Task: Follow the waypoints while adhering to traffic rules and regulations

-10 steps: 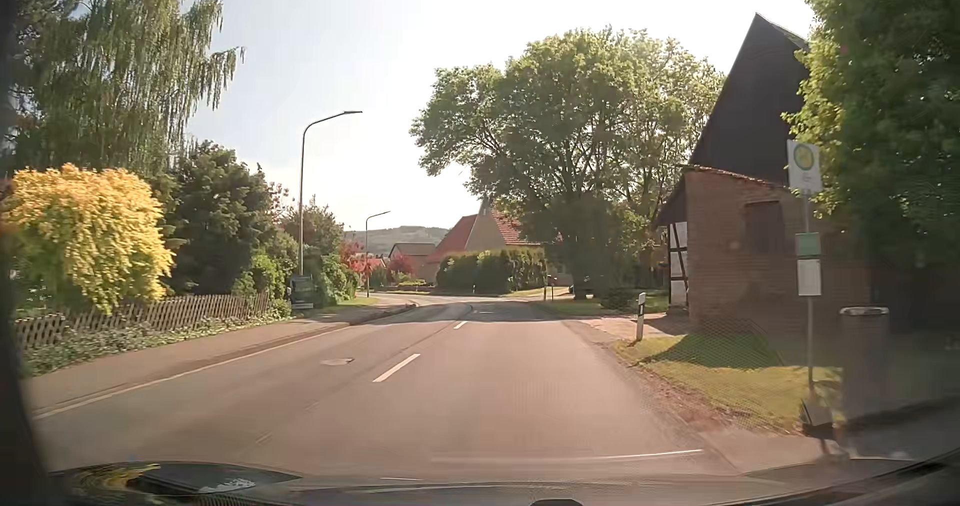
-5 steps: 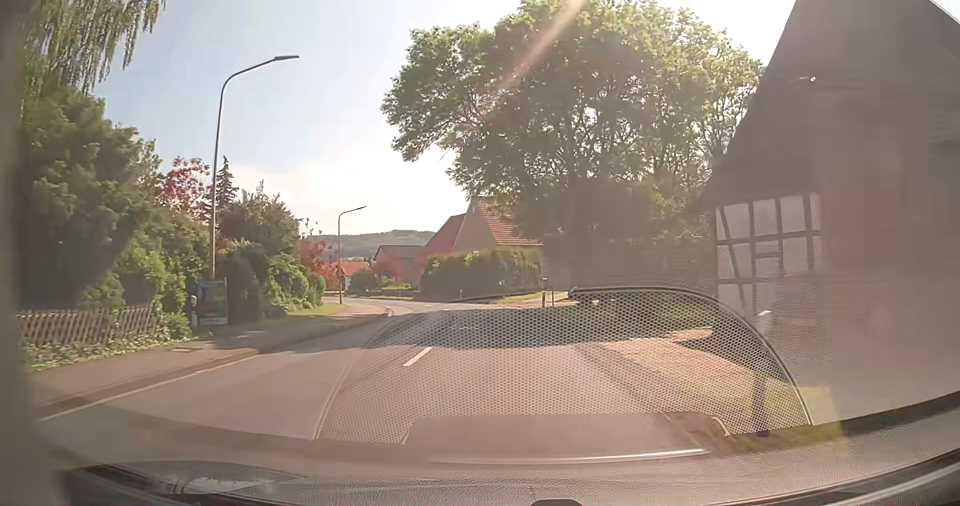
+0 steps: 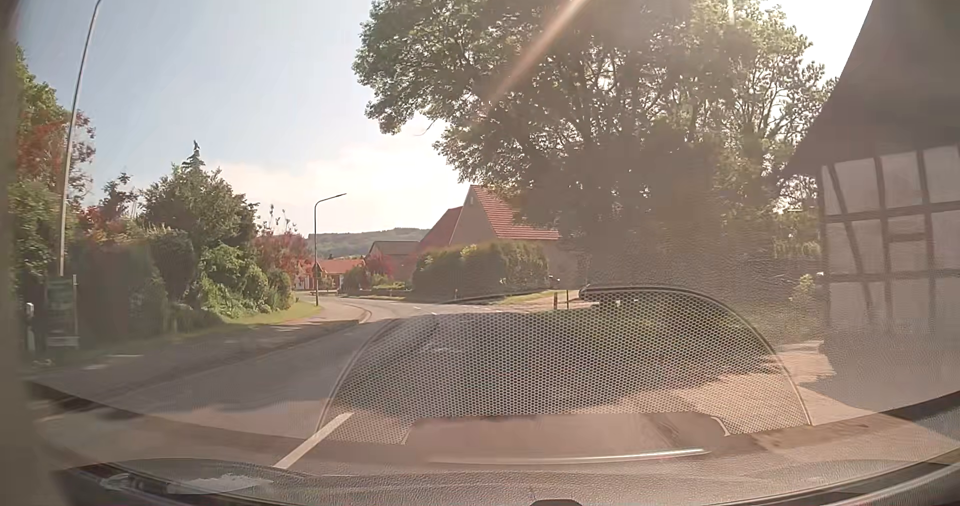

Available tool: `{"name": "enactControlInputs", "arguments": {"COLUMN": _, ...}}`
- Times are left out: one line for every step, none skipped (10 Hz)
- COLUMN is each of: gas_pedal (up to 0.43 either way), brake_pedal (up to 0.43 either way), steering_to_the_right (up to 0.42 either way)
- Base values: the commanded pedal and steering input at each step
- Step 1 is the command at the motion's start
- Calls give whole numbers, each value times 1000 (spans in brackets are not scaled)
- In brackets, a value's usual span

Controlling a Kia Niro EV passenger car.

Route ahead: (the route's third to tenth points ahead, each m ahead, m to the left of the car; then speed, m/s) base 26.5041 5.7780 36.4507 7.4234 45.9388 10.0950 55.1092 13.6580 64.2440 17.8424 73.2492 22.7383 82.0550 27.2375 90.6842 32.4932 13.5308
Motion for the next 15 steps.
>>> {"name": "enactControlInputs", "arguments": {"gas_pedal": 150, "brake_pedal": 0, "steering_to_the_right": -14}}
{"name": "enactControlInputs", "arguments": {"gas_pedal": 150, "brake_pedal": 0, "steering_to_the_right": -15}}
{"name": "enactControlInputs", "arguments": {"gas_pedal": 150, "brake_pedal": 0, "steering_to_the_right": -17}}
{"name": "enactControlInputs", "arguments": {"gas_pedal": 150, "brake_pedal": 0, "steering_to_the_right": -19}}
{"name": "enactControlInputs", "arguments": {"gas_pedal": 150, "brake_pedal": 0, "steering_to_the_right": -21}}
{"name": "enactControlInputs", "arguments": {"gas_pedal": 150, "brake_pedal": 0, "steering_to_the_right": -25}}
{"name": "enactControlInputs", "arguments": {"gas_pedal": 157, "brake_pedal": 0, "steering_to_the_right": -29}}
{"name": "enactControlInputs", "arguments": {"gas_pedal": 157, "brake_pedal": 0, "steering_to_the_right": -32}}
{"name": "enactControlInputs", "arguments": {"gas_pedal": 157, "brake_pedal": 0, "steering_to_the_right": -35}}
{"name": "enactControlInputs", "arguments": {"gas_pedal": 157, "brake_pedal": 0, "steering_to_the_right": -37}}
{"name": "enactControlInputs", "arguments": {"gas_pedal": 157, "brake_pedal": 0, "steering_to_the_right": -38}}
{"name": "enactControlInputs", "arguments": {"gas_pedal": 157, "brake_pedal": 0, "steering_to_the_right": -39}}
{"name": "enactControlInputs", "arguments": {"gas_pedal": 157, "brake_pedal": 0, "steering_to_the_right": -41}}
{"name": "enactControlInputs", "arguments": {"gas_pedal": 157, "brake_pedal": 0, "steering_to_the_right": -41}}
{"name": "enactControlInputs", "arguments": {"gas_pedal": 157, "brake_pedal": 0, "steering_to_the_right": -41}}
